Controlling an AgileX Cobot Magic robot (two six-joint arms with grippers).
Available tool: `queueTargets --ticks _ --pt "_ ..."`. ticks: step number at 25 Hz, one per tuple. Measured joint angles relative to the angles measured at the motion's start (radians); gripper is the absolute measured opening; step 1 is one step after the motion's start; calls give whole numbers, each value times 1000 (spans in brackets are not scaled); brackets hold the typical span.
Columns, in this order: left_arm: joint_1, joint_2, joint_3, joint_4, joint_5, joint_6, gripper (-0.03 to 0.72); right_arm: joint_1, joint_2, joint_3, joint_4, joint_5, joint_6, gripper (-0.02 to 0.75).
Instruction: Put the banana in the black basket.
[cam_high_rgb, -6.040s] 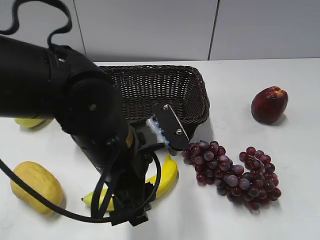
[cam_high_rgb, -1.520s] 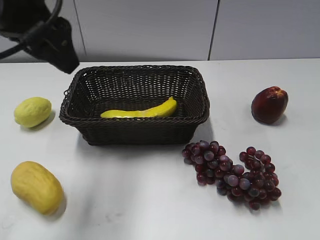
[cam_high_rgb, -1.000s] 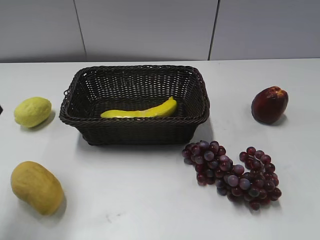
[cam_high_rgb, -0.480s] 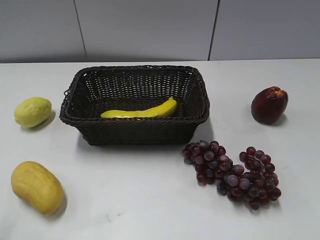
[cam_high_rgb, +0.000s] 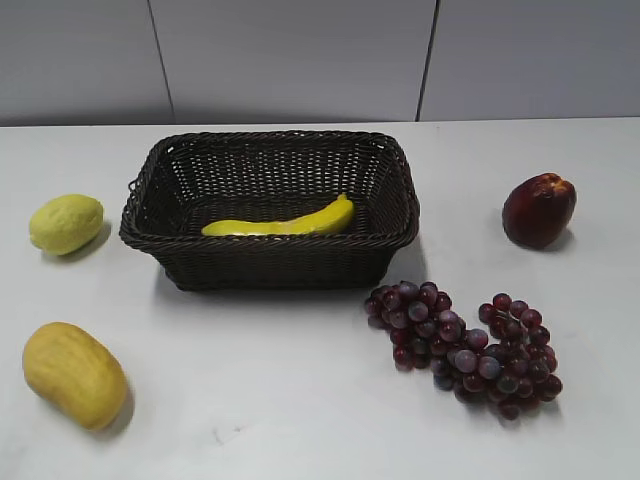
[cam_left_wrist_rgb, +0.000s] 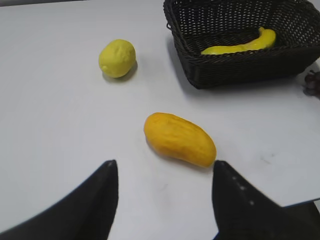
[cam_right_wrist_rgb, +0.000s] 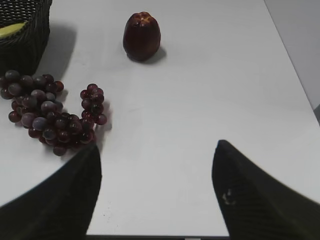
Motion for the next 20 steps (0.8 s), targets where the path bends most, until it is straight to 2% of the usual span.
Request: queueTargets --ticks 10,20 --pt "0 -63 80 34 -29 0 586 0 0 0 0 0 0 555" --pt "0 -63 82 37 -39 0 586 0 0 0 0 0 0 555"
